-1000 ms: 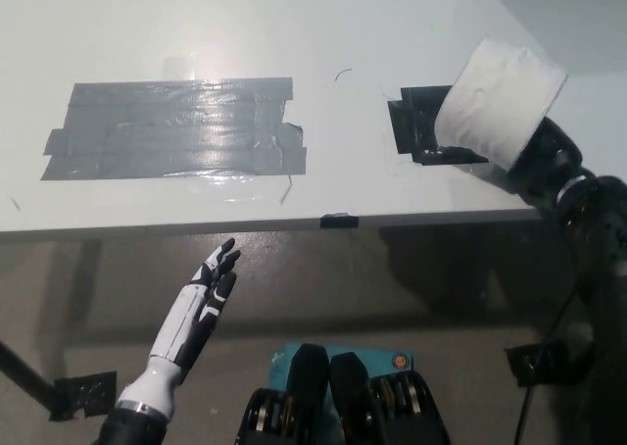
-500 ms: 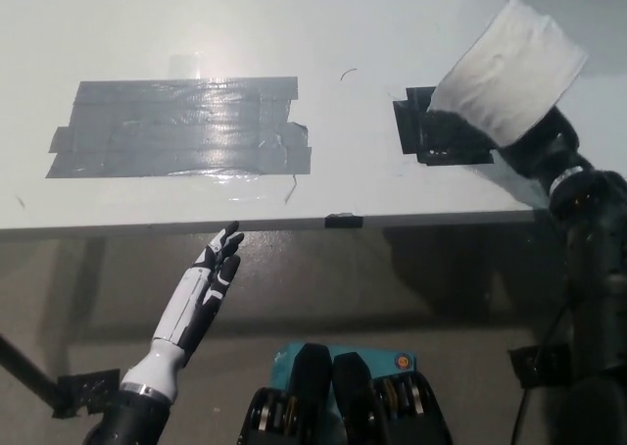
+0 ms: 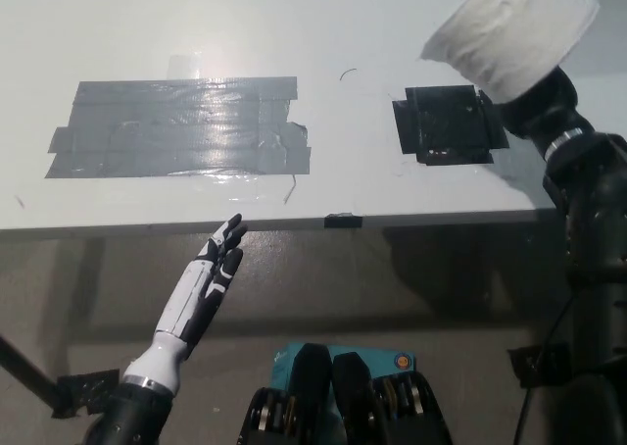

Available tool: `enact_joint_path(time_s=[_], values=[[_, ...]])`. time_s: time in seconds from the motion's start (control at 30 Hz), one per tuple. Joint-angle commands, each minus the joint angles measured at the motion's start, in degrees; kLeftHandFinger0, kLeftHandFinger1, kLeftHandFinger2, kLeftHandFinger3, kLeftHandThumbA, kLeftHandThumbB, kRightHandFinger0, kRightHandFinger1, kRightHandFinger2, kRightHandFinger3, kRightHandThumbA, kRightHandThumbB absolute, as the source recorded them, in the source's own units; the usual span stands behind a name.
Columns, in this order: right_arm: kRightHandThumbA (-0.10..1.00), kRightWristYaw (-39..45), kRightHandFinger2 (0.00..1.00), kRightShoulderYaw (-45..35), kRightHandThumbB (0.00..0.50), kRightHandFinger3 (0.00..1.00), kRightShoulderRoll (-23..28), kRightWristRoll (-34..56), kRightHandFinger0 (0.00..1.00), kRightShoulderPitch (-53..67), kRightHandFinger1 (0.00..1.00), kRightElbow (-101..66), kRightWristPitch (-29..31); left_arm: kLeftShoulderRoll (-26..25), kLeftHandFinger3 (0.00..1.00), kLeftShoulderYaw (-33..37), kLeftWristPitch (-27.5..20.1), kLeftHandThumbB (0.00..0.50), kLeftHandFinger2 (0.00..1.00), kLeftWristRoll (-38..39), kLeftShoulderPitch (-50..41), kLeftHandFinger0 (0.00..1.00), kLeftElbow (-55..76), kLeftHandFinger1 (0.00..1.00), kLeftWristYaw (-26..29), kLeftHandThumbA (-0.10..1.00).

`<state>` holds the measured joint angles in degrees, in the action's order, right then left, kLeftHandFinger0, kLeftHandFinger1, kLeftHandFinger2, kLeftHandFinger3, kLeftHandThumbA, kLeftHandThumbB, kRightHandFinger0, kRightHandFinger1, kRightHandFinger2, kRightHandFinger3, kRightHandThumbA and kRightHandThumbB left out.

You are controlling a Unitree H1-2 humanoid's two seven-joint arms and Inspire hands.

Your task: A toilet paper roll is kept on the black spot on the desk infront of the robot and the robot inserts its right thumb into the hole in the centre to grab the roll. Then it passes the roll to a person.

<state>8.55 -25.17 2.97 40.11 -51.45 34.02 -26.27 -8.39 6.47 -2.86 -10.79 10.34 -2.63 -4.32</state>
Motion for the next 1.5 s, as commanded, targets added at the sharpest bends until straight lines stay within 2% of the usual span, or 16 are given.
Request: enact_joint_path(time_s=[0.0, 0.2, 0.3, 0.63, 0.77, 0.83, 1.0, 1.2, 1.33, 1.37, 1.47], values=[[-0.10, -3.25, 0.75, 2.40, 0.107, 1.00, -0.03, 5.05, 0.00, -4.68, 0.36, -3.02, -0.66, -0.44, 1.00, 0.39, -1.03, 0.035, 1.00, -0.45, 1.10, 1.00, 0.63, 1.00, -0.49, 1.00], [-0.10, -3.27, 0.71, 4.53, 0.132, 1.00, -0.33, 5.46, 0.00, -5.74, 0.35, -1.85, -0.66, -0.49, 1.00, 0.36, -1.04, 0.030, 1.00, -0.41, 1.06, 1.00, 0.88, 1.00, -0.68, 1.00], [-0.10, -2.76, 0.67, 5.38, 0.140, 1.00, -0.49, 4.07, 0.00, -6.14, 0.31, -1.39, -0.66, -0.46, 1.00, 0.38, -0.34, 0.031, 1.00, -0.60, 0.99, 1.00, 1.24, 1.00, -0.69, 1.00], [-0.10, -4.14, 0.69, 6.67, 0.135, 1.00, -1.41, 4.51, 0.00, -6.42, 0.30, -1.88, -0.66, -0.50, 1.00, 0.51, -0.28, 0.025, 1.00, -0.40, 0.76, 1.00, 1.74, 1.00, -1.03, 1.00], [-0.10, -4.75, 0.71, 7.24, 0.132, 1.00, -1.61, 5.37, 0.00, -6.25, 0.31, -2.41, -0.66, -0.50, 1.00, 0.50, -0.25, 0.030, 1.00, -0.39, 0.82, 1.00, 1.37, 1.00, -1.01, 1.00], [-0.10, -4.37, 0.73, 7.49, 0.131, 1.00, -1.80, 4.84, 0.00, -6.32, 0.35, -2.27, -0.66, -0.58, 1.00, 0.51, -0.03, 0.027, 1.00, -0.47, 0.69, 1.00, 1.41, 1.00, -1.05, 1.00], [-0.10, -4.99, 0.70, 7.48, 0.149, 0.96, -2.32, 4.13, 0.00, -6.56, 0.35, -2.28, -0.66, -0.59, 1.00, 0.61, -0.15, 0.018, 1.00, -0.46, 0.36, 1.00, 1.63, 1.00, -1.14, 1.00], [-0.10, -5.20, 0.69, 7.17, 0.155, 0.96, -2.42, 3.90, 0.00, -6.88, 0.35, -2.52, -0.66, -0.53, 1.00, 0.75, 0.26, 0.023, 1.00, -0.59, 0.18, 1.00, 2.05, 1.00, -1.18, 1.00], [-0.10, -5.18, 0.69, 7.70, 0.141, 0.98, -1.90, 3.91, 0.00, -6.95, 0.34, -3.03, -0.66, -0.63, 1.00, 0.80, -0.36, 0.016, 1.00, -0.45, 0.37, 1.00, 1.69, 1.00, -1.24, 1.00], [-0.10, -5.09, 0.69, 7.65, 0.142, 1.00, -1.86, 3.97, 0.00, -7.00, 0.34, -3.03, -0.66, -0.66, 1.00, 0.84, -0.41, 0.012, 1.00, -0.47, 0.40, 1.00, 1.68, 1.00, -1.27, 1.00], [-0.10, -4.71, 0.68, 7.30, 0.159, 0.99, -1.51, 2.83, 0.00, -7.73, 0.32, -2.20, -0.66, -0.69, 1.00, 0.90, -0.16, 0.009, 1.00, -0.56, 0.75, 1.00, 1.94, 1.00, -1.32, 1.00]])
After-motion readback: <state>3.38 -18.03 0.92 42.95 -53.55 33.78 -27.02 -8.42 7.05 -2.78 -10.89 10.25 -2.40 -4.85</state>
